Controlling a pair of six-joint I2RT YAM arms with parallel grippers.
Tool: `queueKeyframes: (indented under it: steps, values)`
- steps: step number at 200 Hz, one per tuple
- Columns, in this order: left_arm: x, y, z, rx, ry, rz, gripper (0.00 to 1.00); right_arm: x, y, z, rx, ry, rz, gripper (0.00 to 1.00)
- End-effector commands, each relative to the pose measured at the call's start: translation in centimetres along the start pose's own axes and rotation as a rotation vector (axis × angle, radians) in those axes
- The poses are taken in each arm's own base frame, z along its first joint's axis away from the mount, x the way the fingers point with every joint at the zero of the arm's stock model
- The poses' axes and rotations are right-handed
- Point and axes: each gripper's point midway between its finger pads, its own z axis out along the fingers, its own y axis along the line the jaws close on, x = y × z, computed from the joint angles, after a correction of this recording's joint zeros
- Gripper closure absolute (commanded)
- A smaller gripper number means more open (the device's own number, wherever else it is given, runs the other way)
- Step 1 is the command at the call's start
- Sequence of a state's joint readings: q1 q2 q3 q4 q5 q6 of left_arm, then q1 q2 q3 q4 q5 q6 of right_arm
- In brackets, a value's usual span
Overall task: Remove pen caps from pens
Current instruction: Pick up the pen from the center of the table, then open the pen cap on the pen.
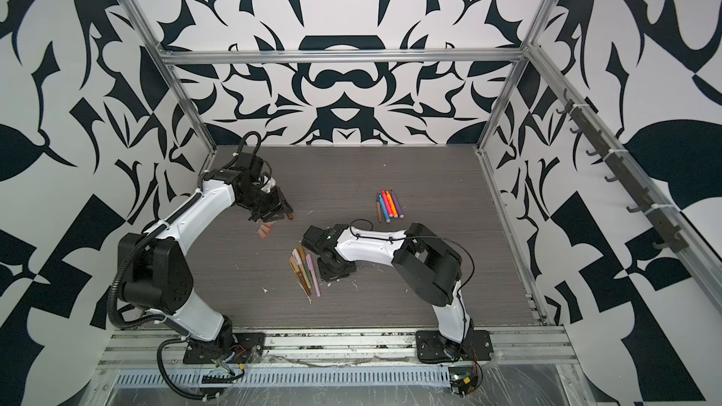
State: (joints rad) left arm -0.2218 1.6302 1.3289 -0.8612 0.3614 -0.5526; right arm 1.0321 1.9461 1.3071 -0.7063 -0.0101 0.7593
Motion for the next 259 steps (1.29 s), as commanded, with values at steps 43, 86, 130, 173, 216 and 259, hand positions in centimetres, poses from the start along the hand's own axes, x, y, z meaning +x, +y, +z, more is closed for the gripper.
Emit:
queueKeyframes:
  steps: [43, 86, 130, 173, 216, 259]
  values:
    - [1.0, -0.6, 1.5, 0.086, 0.036, -0.09, 0.62, -0.7, -1.6, -3.0, -0.021, -0.009, -0.085, 1.0]
    - [1.3, -4.4, 4.1, 0.162, 0.086, -0.138, 0.61, -4.2, -4.6, -7.2, -0.196, -0.032, -0.091, 1.0]
    - [2.0, -9.3, 5.1, 0.267, 0.121, -0.215, 0.61, -6.5, -6.9, -10.7, -0.243, -0.09, -0.085, 1.0]
    - [2.6, -10.8, 4.9, 0.207, 0.068, -0.163, 0.57, -6.1, -6.4, -9.9, -0.323, -0.115, -0.079, 1.0]
    - [2.7, -11.6, 4.7, 0.196, 0.038, -0.16, 0.57, -4.0, -6.3, -10.7, -0.393, -0.106, -0.095, 1.0]
    - [3.9, -13.4, 5.1, 0.186, 0.073, -0.125, 0.57, -2.5, -5.2, -11.9, -0.483, -0.064, -0.14, 1.0]
